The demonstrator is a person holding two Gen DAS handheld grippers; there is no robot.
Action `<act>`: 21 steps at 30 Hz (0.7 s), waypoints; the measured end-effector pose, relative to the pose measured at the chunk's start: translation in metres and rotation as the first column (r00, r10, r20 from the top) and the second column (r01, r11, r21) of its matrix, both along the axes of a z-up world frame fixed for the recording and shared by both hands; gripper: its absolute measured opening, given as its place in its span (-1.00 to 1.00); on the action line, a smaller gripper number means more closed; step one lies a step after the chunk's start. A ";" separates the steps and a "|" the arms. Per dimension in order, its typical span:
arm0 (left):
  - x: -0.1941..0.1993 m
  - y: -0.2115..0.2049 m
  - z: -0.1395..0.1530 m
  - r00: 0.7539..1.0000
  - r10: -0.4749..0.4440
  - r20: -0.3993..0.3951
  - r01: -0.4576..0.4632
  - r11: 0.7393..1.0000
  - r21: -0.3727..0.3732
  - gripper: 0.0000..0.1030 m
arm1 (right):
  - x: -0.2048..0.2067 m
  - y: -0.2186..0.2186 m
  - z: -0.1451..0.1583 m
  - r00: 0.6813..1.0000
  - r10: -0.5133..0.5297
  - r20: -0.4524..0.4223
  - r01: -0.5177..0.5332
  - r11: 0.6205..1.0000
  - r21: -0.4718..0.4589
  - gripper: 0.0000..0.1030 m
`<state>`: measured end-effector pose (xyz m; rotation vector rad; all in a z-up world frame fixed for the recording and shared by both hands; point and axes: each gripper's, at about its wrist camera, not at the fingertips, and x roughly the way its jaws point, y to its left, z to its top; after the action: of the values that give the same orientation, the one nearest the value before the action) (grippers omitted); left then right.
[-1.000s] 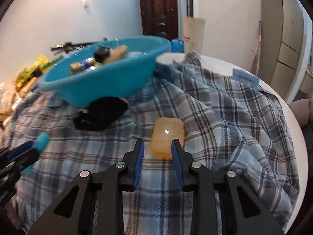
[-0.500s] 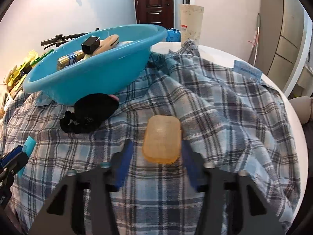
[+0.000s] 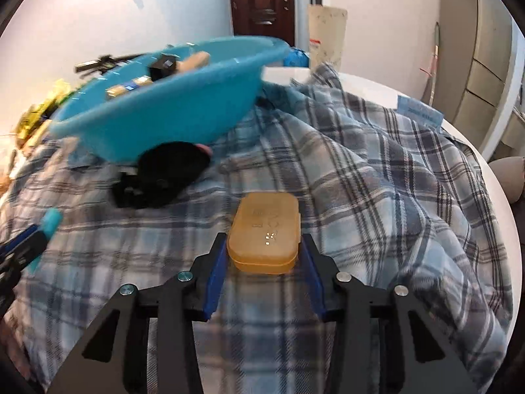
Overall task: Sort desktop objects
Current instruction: 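Close left gripper on the blue tube while right gripper grasps the amber soap box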
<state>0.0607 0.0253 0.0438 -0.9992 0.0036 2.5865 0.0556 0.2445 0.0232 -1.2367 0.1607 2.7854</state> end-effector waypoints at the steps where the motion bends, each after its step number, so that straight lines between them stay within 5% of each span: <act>1: 0.001 -0.001 0.001 1.000 0.002 -0.004 -0.002 1.000 0.003 -0.55 | 0.004 -0.006 0.003 1.000 0.015 -0.011 -0.015 1.000 -0.006 -0.19; 10: 0.004 -0.005 0.003 0.999 0.030 -0.021 -0.030 1.000 -0.010 -0.55 | 0.025 -0.061 0.012 0.981 0.188 -0.048 -0.191 0.978 -0.080 -0.19; 16: 0.003 -0.008 -0.001 0.999 0.032 -0.010 -0.032 0.999 -0.006 -0.55 | 0.018 -0.062 -0.011 0.990 0.138 0.022 -0.135 0.984 -0.117 -0.18; 21: 0.002 -0.009 -0.002 0.999 0.032 -0.003 -0.032 0.999 0.001 -0.55 | 0.013 -0.068 -0.016 0.992 0.123 0.014 -0.121 0.988 -0.090 0.03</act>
<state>0.0628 0.0168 0.0420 -1.0028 -0.0124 2.6167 0.0690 0.1767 0.0073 -1.3368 0.2178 2.8983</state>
